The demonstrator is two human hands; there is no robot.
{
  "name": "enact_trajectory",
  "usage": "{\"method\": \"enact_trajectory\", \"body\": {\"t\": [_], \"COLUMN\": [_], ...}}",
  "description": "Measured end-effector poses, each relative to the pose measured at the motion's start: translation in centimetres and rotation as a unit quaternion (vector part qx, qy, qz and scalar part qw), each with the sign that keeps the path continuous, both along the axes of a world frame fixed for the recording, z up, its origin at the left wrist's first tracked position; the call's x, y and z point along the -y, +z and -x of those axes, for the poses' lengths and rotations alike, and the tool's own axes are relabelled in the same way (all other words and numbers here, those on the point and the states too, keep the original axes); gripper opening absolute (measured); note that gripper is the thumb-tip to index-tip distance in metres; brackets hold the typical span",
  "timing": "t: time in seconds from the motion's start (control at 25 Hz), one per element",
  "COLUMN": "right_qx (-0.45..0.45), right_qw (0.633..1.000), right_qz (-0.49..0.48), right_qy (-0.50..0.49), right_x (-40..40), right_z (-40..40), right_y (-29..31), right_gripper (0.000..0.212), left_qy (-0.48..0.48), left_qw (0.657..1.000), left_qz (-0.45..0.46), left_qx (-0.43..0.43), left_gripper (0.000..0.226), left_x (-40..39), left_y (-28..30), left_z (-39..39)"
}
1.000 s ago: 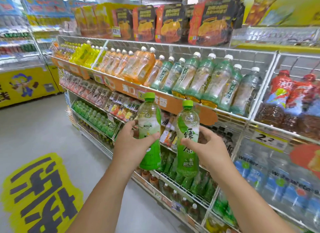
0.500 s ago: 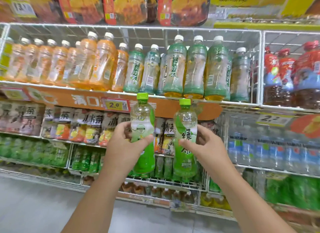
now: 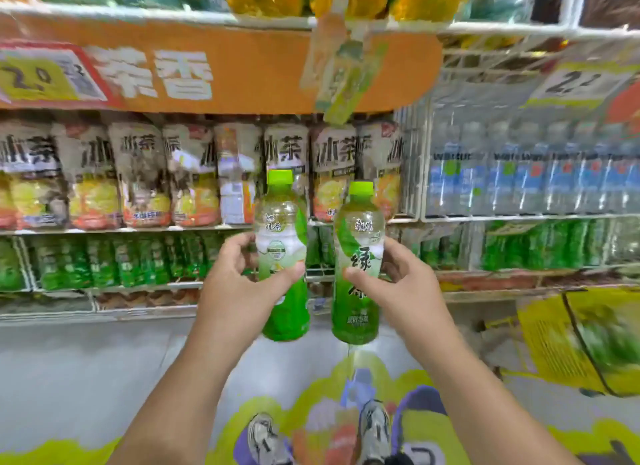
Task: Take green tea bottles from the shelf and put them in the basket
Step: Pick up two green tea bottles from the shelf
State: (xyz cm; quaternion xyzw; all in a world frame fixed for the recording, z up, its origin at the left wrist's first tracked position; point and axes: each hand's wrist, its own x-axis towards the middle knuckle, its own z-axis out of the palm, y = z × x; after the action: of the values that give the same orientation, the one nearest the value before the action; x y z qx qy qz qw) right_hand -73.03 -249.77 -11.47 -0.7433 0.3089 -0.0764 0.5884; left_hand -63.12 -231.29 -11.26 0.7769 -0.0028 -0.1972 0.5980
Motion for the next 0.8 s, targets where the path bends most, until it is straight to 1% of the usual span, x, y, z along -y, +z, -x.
{"method": "enact_trajectory", "body": {"t": [0.08,0.12,0.24,0.36,0.44,0.64,0.8], "right_qx": [-0.004,-0.008,-0.026,-0.038,-0.042,-0.049,-0.046], "right_qw": [1.000,1.000,0.999,0.998,0.998,0.998,0.998], "right_qz": [-0.014,-0.027,-0.040,-0.047,-0.048,-0.045,-0.032], "right_qy": [0.000,0.004,0.001,-0.011,-0.018,-0.006,-0.020], "right_x": [0.9,1.2,1.6,1.6,2.2,5.3,7.8], "right_z": [0.3,0.4,0.8,1.2,1.0,-1.1,-3.7], "right_y": [-3.4,-5.2,-11.3,-18.2,-21.8,-28.4,-32.5], "right_gripper": [0.040,0.038,0.044,0.045,0.046,0.037,0.034], "left_qy": [0.002,0.004,0.023,0.019,0.018,0.019,0.025], "left_qw": [1.000,0.999,0.998,0.998,0.997,0.998,0.997], "left_qz": [-0.010,-0.012,-0.011,-0.027,-0.042,-0.057,-0.061], "left_qx": [-0.023,-0.034,-0.057,-0.061,-0.056,-0.035,-0.032], "left_gripper": [0.052,0.052,0.056,0.053,0.053,0.046,0.052], "left_x": [0.4,0.6,1.1,2.2,3.1,5.7,7.6], "left_y": [-3.6,-5.7,-11.2,-16.9,-20.7,-29.0,-33.7], "left_z": [0.6,1.0,2.1,2.9,2.5,-0.2,-3.1]}}
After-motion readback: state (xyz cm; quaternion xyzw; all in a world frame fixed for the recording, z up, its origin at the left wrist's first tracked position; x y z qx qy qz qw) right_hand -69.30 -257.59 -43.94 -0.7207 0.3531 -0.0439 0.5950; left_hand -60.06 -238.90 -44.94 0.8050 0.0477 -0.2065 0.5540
